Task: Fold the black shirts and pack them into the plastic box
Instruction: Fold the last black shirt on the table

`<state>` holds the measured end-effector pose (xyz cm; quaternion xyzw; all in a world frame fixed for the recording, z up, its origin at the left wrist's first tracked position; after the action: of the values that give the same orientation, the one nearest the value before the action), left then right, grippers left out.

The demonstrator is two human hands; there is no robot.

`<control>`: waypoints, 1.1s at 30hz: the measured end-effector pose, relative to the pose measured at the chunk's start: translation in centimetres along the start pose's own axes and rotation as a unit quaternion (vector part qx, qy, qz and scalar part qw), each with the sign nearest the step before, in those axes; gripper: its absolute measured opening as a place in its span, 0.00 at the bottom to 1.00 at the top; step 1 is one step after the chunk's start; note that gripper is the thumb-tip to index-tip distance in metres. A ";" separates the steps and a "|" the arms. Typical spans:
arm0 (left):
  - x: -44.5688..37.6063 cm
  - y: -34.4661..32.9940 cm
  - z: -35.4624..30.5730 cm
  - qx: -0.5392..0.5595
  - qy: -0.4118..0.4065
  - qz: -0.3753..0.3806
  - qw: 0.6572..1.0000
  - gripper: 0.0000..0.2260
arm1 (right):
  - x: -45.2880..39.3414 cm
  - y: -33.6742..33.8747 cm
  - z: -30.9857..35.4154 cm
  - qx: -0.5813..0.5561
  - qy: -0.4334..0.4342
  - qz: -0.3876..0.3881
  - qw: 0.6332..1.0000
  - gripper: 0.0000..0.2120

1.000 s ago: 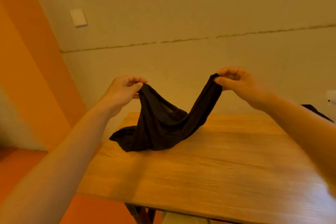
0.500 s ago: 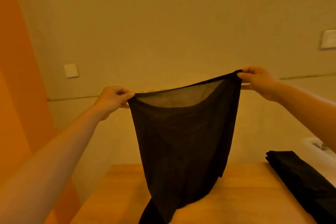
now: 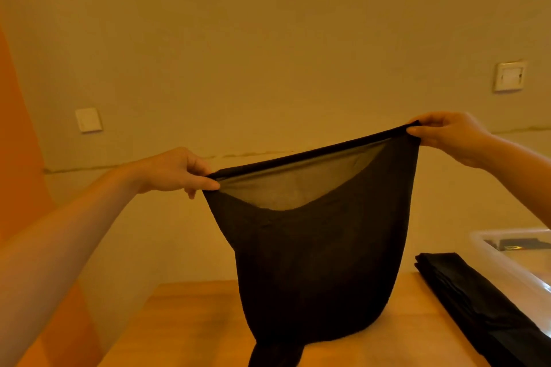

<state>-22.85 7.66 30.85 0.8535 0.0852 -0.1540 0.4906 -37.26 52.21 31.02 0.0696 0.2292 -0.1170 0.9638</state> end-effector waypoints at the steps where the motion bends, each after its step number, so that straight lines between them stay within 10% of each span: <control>1: 0.2 -0.8 0.8 -0.031 0.010 0.025 0.999 0.13 | 0.1 0.1 -0.5 0.002 -0.007 -0.003 1.000 0.06; 7: 2.1 -2.2 1.7 0.152 0.011 0.010 0.988 0.22 | 0.6 0.3 -2.9 0.011 -0.036 -0.019 0.999 0.05; 14: 2.4 -0.3 1.9 0.442 0.010 -0.055 0.895 0.23 | 1.2 -0.2 -4.2 0.023 -0.052 -0.021 0.998 0.10; 20: 2.1 0.4 3.9 0.081 0.021 -0.108 0.991 0.08 | 1.3 -0.3 -4.7 0.046 -0.044 -0.030 0.998 0.08; 33: 1.2 0.8 7.3 -0.060 0.065 -0.316 0.945 0.06 | 2.7 -2.7 -3.8 0.095 -0.003 0.013 0.995 0.03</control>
<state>-22.77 0.92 27.68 0.7598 0.3914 -0.2401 0.4603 -37.25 49.84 26.23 0.1633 0.2131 -0.1255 0.9551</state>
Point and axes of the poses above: each hand's wrist, its own x-axis away from the middle knuckle, its own y-axis out of the back of the hand, z = x × y, the point moved 7 cm from there along -x, towards the middle knuckle, and after that the axes turned 15 degrees about -z, right-handed, at the moved point
